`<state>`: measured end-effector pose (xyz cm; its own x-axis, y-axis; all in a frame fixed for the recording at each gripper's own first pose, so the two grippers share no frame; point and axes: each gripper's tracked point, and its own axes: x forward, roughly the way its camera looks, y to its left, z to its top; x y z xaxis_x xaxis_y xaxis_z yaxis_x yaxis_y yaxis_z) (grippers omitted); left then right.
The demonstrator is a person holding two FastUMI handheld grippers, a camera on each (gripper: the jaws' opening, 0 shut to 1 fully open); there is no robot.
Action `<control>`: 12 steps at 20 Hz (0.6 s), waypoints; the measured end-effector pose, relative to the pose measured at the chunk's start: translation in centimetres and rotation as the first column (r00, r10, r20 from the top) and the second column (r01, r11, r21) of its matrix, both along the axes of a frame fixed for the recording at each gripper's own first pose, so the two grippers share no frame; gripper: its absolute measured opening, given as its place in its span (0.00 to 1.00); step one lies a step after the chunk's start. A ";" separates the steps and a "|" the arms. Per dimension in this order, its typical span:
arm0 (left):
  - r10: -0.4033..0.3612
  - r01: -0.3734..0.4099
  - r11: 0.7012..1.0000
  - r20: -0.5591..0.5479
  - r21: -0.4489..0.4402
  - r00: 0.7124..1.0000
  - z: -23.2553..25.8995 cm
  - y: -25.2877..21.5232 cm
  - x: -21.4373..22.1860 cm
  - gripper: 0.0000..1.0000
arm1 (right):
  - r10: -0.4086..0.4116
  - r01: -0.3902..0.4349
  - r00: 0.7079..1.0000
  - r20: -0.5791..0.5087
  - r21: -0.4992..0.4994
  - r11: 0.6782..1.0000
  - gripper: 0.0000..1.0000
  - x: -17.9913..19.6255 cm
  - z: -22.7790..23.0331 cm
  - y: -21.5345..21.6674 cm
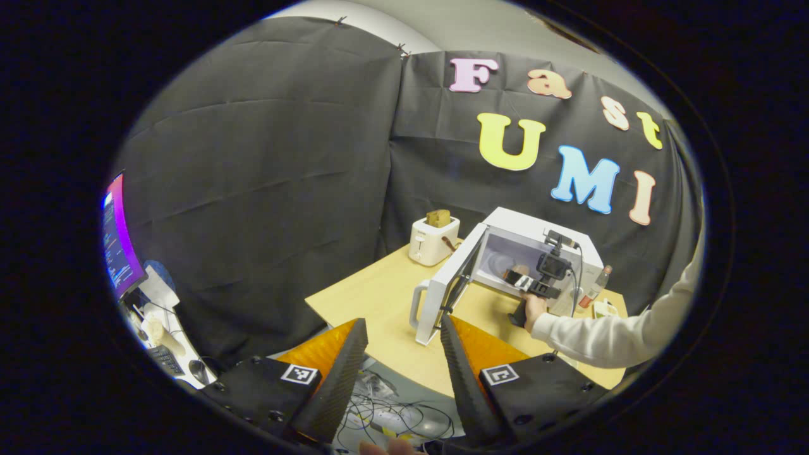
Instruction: Open the microwave oven with the left hand, put the food in, and close the microwave oven.
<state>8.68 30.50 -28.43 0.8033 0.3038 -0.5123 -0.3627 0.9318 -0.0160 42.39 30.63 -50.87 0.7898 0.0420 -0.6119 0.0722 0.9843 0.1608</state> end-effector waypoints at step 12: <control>-0.227 0.231 0.971 0.070 -0.061 0.971 -11.5 9.9 9.5 0.79 | 0.270 -0.276 0.961 0.055 0.164 0.947 0.99 -23.8 20.5 2.7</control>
<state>18.19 40.38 -39.91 0.8784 0.0738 -0.4722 -0.1359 0.9858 -0.0987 18.63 33.32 -30.42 0.7523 0.3589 -0.5525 -0.2031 0.9241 0.3238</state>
